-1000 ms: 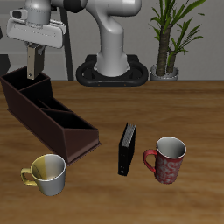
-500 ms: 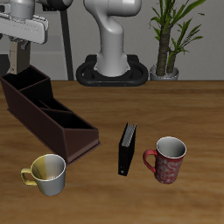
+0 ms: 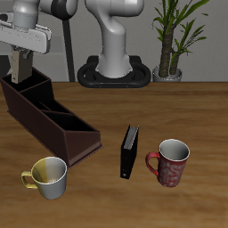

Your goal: Place the yellow book into the right desk caddy's right compartment and place the red mug into the right desk caddy's left compartment

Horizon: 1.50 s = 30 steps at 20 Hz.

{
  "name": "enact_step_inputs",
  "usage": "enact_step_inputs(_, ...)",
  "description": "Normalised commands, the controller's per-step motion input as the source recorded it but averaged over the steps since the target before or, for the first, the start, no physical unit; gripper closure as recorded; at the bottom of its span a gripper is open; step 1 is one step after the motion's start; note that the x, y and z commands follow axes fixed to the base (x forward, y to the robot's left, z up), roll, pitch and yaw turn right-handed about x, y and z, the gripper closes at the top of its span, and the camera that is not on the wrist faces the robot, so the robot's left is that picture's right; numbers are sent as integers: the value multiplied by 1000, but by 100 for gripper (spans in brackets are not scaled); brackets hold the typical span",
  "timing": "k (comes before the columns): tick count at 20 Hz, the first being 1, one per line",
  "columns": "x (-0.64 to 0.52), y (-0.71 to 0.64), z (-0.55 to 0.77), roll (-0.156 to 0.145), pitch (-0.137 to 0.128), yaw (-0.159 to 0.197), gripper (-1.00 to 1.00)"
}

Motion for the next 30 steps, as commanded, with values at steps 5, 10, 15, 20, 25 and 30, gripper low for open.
enact_step_inputs(5, 188, 346, -227, 74, 36, 51, 100)
enact_step_inputs(10, 69, 4, -105, -10, 18, -2, 100)
enact_step_inputs(15, 5, -111, -201, -29, 25, -18, 100)
enact_step_inputs(20, 60, -131, -357, -64, 67, -24, -100)
enact_step_inputs(25, 58, 330, -20, 17, 5, 48, -100)
enact_step_inputs(30, 149, 637, 218, 10, -34, 39, -100)
